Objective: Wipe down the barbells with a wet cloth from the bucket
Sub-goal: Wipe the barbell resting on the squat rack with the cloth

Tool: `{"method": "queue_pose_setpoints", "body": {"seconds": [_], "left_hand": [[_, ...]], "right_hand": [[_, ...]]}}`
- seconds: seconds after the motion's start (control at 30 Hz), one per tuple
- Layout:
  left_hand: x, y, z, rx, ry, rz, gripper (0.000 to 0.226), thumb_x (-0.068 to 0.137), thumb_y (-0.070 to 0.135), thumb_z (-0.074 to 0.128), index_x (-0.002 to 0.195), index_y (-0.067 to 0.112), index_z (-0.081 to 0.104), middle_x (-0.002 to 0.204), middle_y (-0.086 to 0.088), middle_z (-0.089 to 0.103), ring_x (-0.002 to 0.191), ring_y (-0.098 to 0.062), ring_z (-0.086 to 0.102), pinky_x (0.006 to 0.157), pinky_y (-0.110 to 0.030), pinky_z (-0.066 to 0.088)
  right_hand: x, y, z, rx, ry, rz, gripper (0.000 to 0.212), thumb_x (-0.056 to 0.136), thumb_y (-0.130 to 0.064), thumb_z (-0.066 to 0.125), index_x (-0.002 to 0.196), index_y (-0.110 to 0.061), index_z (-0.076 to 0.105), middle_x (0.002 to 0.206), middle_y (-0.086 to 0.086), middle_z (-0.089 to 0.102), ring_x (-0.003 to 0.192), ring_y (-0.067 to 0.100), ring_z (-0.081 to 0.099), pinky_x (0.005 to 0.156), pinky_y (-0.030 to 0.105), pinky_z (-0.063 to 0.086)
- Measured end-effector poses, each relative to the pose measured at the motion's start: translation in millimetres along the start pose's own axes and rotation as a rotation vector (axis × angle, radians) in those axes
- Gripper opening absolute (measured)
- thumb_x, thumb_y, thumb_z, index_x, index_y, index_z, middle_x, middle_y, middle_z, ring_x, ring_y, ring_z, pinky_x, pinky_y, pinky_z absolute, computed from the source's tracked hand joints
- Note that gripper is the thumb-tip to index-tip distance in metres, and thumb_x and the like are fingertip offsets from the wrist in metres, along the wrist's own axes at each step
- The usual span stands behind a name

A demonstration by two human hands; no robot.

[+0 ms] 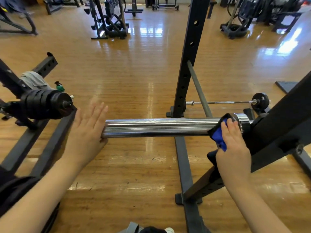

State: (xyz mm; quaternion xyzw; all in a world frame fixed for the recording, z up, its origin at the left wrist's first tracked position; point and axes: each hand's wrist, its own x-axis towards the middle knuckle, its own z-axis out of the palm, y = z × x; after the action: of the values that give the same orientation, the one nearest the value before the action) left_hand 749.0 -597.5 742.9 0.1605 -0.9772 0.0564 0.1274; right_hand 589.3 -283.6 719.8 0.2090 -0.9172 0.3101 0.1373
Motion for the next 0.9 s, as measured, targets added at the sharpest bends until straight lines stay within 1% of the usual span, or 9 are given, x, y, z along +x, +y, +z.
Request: {"method": "queue_pose_setpoints", "body": {"seconds": [0.1, 0.17, 0.27, 0.37, 0.47, 0.57, 0.67, 0.83, 0.9], "left_hand": [[-2.0, 2.3, 10.1, -0.004, 0.146, -0.011, 0.089, 0.058, 0.000, 0.084, 0.135, -0.005, 0.039, 0.139, -0.028, 0.043, 0.133, -0.043, 0.033, 0.117, -0.039, 0.001], [2.4, -2.4, 14.5, -0.001, 0.158, -0.011, 0.084, 0.060, -0.003, 0.082, 0.134, -0.007, 0.041, 0.138, -0.030, 0.043, 0.132, -0.045, 0.034, 0.118, -0.039, 0.006], [11.9, -5.1, 8.0, -0.017, -0.022, -0.045, 0.090, 0.058, -0.001, 0.083, 0.137, -0.006, 0.040, 0.141, -0.027, 0.041, 0.135, -0.043, 0.032, 0.112, -0.050, 0.021], [20.8, -2.7, -6.4, -0.053, -0.183, -0.093, 0.093, 0.072, 0.010, 0.075, 0.149, 0.007, 0.022, 0.155, -0.013, 0.023, 0.145, -0.028, 0.013, 0.116, -0.039, 0.013], [24.7, -0.5, -12.8, -0.086, -0.227, -0.099, 0.094, 0.077, 0.013, 0.071, 0.151, 0.012, 0.014, 0.158, -0.006, 0.014, 0.146, -0.021, 0.004, 0.115, -0.030, 0.007], [23.2, 0.1, -13.9, -0.097, -0.217, -0.114, 0.095, 0.074, 0.012, 0.073, 0.151, 0.012, 0.017, 0.157, -0.007, 0.018, 0.146, -0.021, 0.007, 0.114, -0.027, 0.007], [23.4, 1.9, -15.4, -0.085, -0.237, -0.124, 0.094, 0.072, 0.010, 0.074, 0.150, 0.011, 0.021, 0.156, -0.008, 0.022, 0.146, -0.021, 0.010, 0.115, -0.030, 0.012], [26.5, 4.4, -22.7, -0.055, -0.318, -0.123, 0.091, 0.077, 0.015, 0.069, 0.151, 0.015, 0.017, 0.157, -0.003, 0.020, 0.145, -0.016, 0.012, 0.114, -0.029, 0.017], [32.5, 4.6, -30.7, -0.046, -0.418, -0.111, 0.090, 0.078, 0.018, 0.068, 0.152, 0.016, 0.017, 0.156, -0.001, 0.025, 0.142, -0.016, 0.023, 0.110, -0.028, 0.026]], "right_hand": [[11.7, -8.3, 3.6, 0.003, -0.004, -0.012, 0.071, 0.070, 0.026, 0.053, 0.136, 0.002, 0.042, 0.145, 0.013, 0.037, 0.136, 0.016, 0.020, 0.109, 0.034, 0.017], [19.4, -11.9, 4.3, 0.004, -0.013, -0.010, 0.068, 0.072, 0.025, 0.053, 0.136, 0.002, 0.043, 0.145, 0.014, 0.039, 0.136, 0.017, 0.022, 0.110, 0.032, 0.015], [18.7, -12.8, 3.4, 0.026, -0.017, -0.002, 0.070, 0.073, 0.024, 0.052, 0.137, -0.001, 0.042, 0.147, 0.011, 0.037, 0.137, 0.014, 0.020, 0.110, 0.029, 0.014], [0.8, -9.6, 1.4, 0.043, -0.025, -0.014, 0.075, 0.072, 0.026, 0.051, 0.139, -0.002, 0.037, 0.147, 0.001, 0.027, 0.139, 0.014, 0.015, 0.111, 0.032, 0.015], [-7.8, -7.0, 0.6, 0.048, -0.018, -0.009, 0.075, 0.073, 0.027, 0.051, 0.139, -0.004, 0.035, 0.145, -0.004, 0.023, 0.139, 0.014, 0.015, 0.110, 0.029, 0.014], [11.2, -12.5, 2.3, 0.049, -0.031, -0.004, 0.070, 0.075, 0.024, 0.049, 0.139, -0.004, 0.039, 0.149, 0.002, 0.030, 0.141, 0.016, 0.018, 0.109, 0.022, 0.010], [27.6, -16.0, 2.4, 0.007, -0.061, -0.013, 0.068, 0.076, 0.021, 0.051, 0.138, -0.004, 0.042, 0.149, 0.009, 0.035, 0.141, 0.021, 0.022, 0.109, 0.023, 0.011], [-6.8, -3.8, 1.4, -0.032, -0.015, -0.032, 0.077, 0.070, 0.026, 0.055, 0.139, -0.004, 0.038, 0.147, 0.006, 0.032, 0.138, 0.017, 0.019, 0.108, 0.036, 0.021], [-10.6, -3.6, 2.3, 0.016, 0.002, 0.006, 0.075, 0.072, 0.024, 0.053, 0.139, -0.005, 0.038, 0.146, 0.000, 0.027, 0.138, 0.013, 0.017, 0.109, 0.031, 0.020]]}}
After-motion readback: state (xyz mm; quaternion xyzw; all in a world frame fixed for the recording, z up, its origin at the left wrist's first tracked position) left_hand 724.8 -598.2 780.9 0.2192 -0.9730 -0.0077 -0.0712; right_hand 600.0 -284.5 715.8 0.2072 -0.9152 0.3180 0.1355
